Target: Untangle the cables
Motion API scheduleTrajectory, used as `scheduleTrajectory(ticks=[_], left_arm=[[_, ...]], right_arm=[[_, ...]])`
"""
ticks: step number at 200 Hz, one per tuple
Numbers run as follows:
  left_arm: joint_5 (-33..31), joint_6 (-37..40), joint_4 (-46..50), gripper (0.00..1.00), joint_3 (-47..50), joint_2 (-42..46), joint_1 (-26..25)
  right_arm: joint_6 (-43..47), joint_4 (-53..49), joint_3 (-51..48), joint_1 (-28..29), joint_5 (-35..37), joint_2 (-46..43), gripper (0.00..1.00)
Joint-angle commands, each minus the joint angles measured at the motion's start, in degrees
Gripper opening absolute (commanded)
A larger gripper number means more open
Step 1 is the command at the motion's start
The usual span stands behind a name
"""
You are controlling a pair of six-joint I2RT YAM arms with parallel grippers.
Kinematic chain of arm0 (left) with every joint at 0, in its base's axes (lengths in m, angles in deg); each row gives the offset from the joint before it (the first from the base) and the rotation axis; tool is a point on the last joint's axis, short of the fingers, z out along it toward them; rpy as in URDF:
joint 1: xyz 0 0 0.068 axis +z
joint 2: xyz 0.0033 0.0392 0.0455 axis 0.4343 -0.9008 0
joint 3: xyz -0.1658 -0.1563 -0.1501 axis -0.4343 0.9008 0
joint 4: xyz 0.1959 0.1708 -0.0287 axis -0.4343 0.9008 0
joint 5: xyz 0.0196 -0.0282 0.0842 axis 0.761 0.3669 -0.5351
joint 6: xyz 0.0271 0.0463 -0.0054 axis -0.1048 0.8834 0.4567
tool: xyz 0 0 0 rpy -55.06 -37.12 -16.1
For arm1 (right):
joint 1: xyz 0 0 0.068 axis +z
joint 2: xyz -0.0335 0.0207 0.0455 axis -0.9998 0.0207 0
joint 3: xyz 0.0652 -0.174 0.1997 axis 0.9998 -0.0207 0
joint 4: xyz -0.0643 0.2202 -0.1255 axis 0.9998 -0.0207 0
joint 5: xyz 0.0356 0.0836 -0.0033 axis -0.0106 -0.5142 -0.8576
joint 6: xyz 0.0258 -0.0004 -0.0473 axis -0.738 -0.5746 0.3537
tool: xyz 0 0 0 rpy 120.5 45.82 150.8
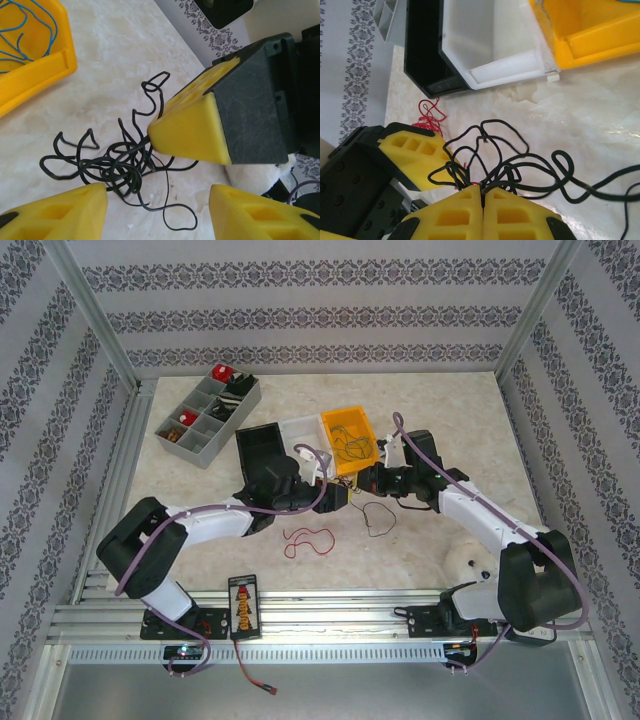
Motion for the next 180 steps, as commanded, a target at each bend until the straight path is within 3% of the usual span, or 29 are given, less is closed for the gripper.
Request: scheduleTrajectory(ticks=[1,60,112,180], left_arm=[[1.46,-1.97,-5.43,0.49,-1.52,-1.74,-0.67],[-4.25,-5.50,-9.27,0.00,-1.15,-4.45,-0.67],[-14.24,-4.78,-5.29,0.00,1.49,-1.10,-0.45],[-19.30,-3.43,0.85,0.00,5.54,4.23,1.75]], right_arm=[[-2.07,3.22,-0.64,0.66,-1.69,-0.70,0.00],[-4.52,5.40,-1.93,0.70,-1.96,-2.19,0.00],[-4.93,4.75,-4.15,-1.98,-0.89,-5.27,0.00],[-3.90,1.75,-4.71,-11.17,-2.78,-9.92,0.00]])
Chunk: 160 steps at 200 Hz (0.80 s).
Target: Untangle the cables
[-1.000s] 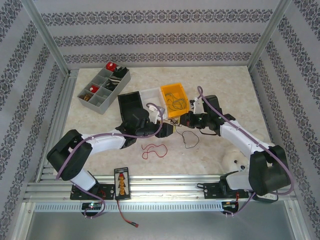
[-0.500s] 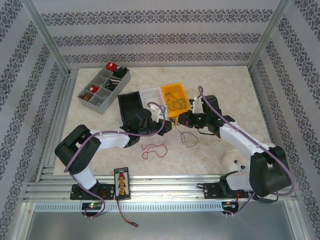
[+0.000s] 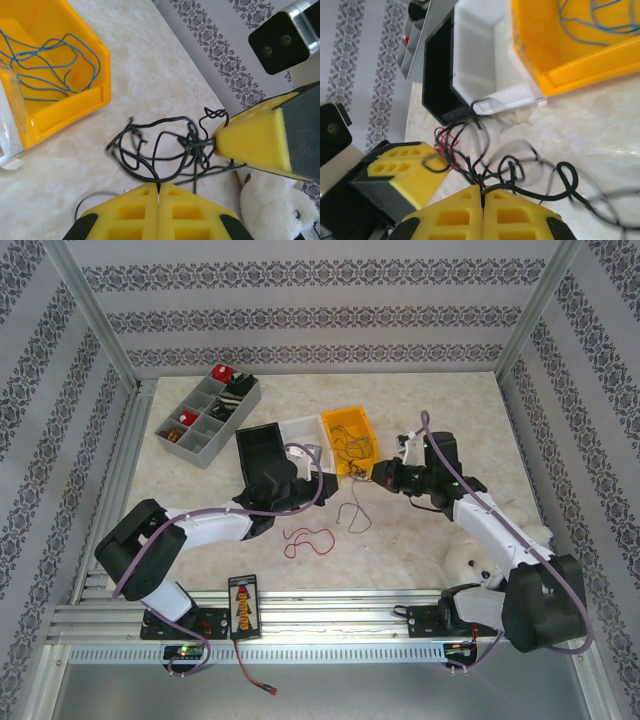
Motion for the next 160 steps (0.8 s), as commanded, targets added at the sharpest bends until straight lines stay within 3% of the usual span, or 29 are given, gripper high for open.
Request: scheduleTrajectory(ticks=[1,23,49,53,68,92,118,160], left_arm=[[-4.92,1.24,4.92,0.00,2.89,2.34,1.95],[-1.37,3.47,6.91,0.00,3.20,4.46,2.23],[10.46,5.97,6.47,0.00,2.18,5.36,2.17],[12.19,6.01,6.37,0.06,1.87,5.26,2.15],[16.90,5.30,5.01,0.43,0.69,4.37,2.15],[18.69,3.11,0.35,0.61,-0.67,2.42,2.15],[19.38,-0.16,-5.85,0.64,-3.10,-1.18,2.15],[20.61,-3.56,-9.49,0.52,-7.37,-7.01,2.15]], right_arm=[[0.49,-1.73,-0.69,-3.32,-0.58,-2.78,0.00],[1.44,-3.60,-0.61,-4.77,2.31,-3.49,0.00],[1.99,-3.39,-0.92,-4.39,1.86,-2.68,0.00],[1.98,-3.20,-1.03,-4.32,1.50,-2.47,0.00],[2.29,-2.60,-1.21,-3.25,0.34,-1.83,0.00],[3.25,-1.94,-0.98,-1.67,-1.65,-1.73,0.00],[4.48,-2.64,-0.34,0.18,-3.32,-1.81,0.00],[4.78,-2.86,-0.32,1.71,-3.52,-2.61,0.00]])
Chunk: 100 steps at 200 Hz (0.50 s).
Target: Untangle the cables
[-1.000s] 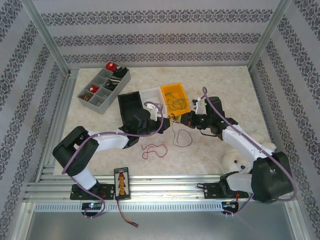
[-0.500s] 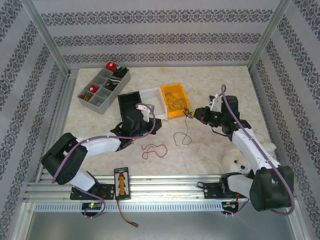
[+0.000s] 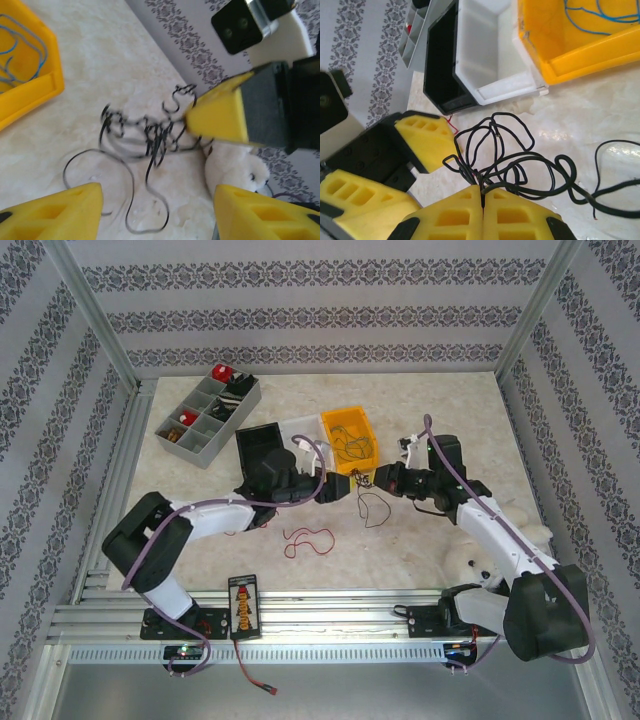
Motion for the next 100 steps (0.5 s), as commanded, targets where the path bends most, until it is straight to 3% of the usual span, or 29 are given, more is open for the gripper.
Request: scheduleTrajectory(ticks=[1,19,74,100], left_arm=[[1.94,-2.67,-6.11,0.52,-2.20,-2.16,-0.04],[1.86,-2.66,-5.82,0.46,-3.13,-3.54,-0.04],[0.44,-4.43,-6.86,0.04,-4.05,-6.06,-0.04],[-4.29,-2.54,-0.91,0.00,-3.43,-5.13,-0.04]], right_arm=[[1.47,-0.29,0.52,0.81,-1.78,-0.84,0.00],[1.56,-0.24,0.65,1.04,-2.03,-1.10,0.00],[1.17,0.34,1.25,1.46,-0.93,-0.88,0.00],[0.92,0.02,1.27,0.48,3.42,-2.42,0.00]])
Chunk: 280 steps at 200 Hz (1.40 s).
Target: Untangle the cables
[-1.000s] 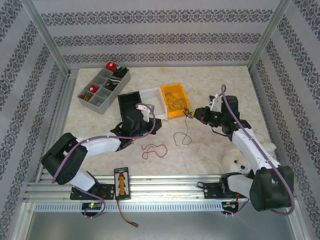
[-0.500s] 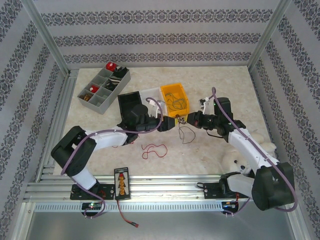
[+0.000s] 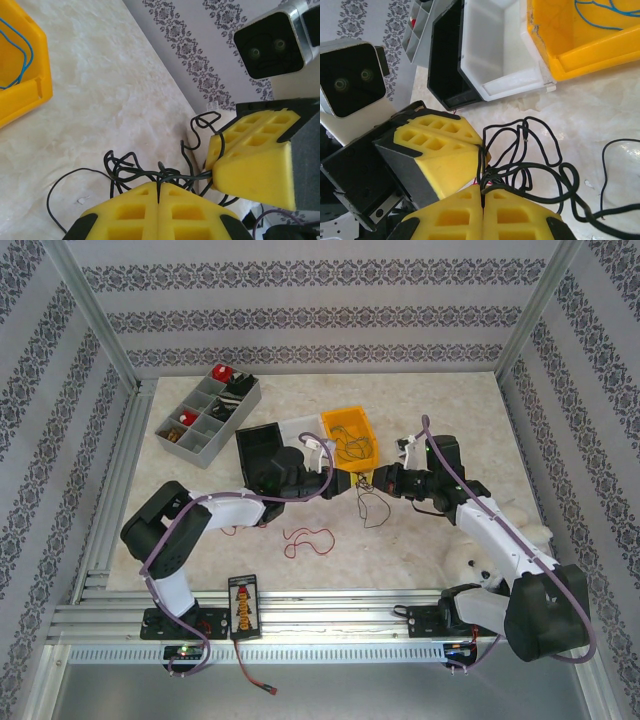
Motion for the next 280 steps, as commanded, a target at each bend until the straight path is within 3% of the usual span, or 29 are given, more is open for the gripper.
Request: scheduleTrajectory(ticks=[1,19,51,105,154,227,280], left_arm=[[-4.45,1.20,2.46,0.00,-0.80,0.67,-0.02],[-9.19,2.62,6.85,0.00,0.86,2.31,-0.02],[-10.47,3.95,10.41,0.00,3.82,5.45,-0.10],[-7.85,4.95,9.60,0.00,7.07,10.14,-0.02],[-13.10,5.38,12.41,0.00,11.78,18.88,2.41],[-22.01,6.09,19.66,0.00,19.24,36.87,12.55],[-34.25,4.49,28.41,0.00,22.66,49.77,19.08]], right_arm=[[0.74,0.02,1.20,-0.34,3.49,-2.44,0.00],[0.29,-0.35,0.73,-1.71,8.59,-4.73,0.00],[1.42,-2.79,-0.41,-1.99,21.50,-9.42,0.04],[1.01,-5.97,-0.92,-2.10,28.66,-9.22,0.04],[-0.48,-12.33,-0.95,-4.04,42.59,-10.88,0.02],[-3.02,-17.04,-2.36,-8.65,46.51,-10.02,0.01],[-3.75,-17.74,-2.93,-10.73,45.97,-7.92,0.01]])
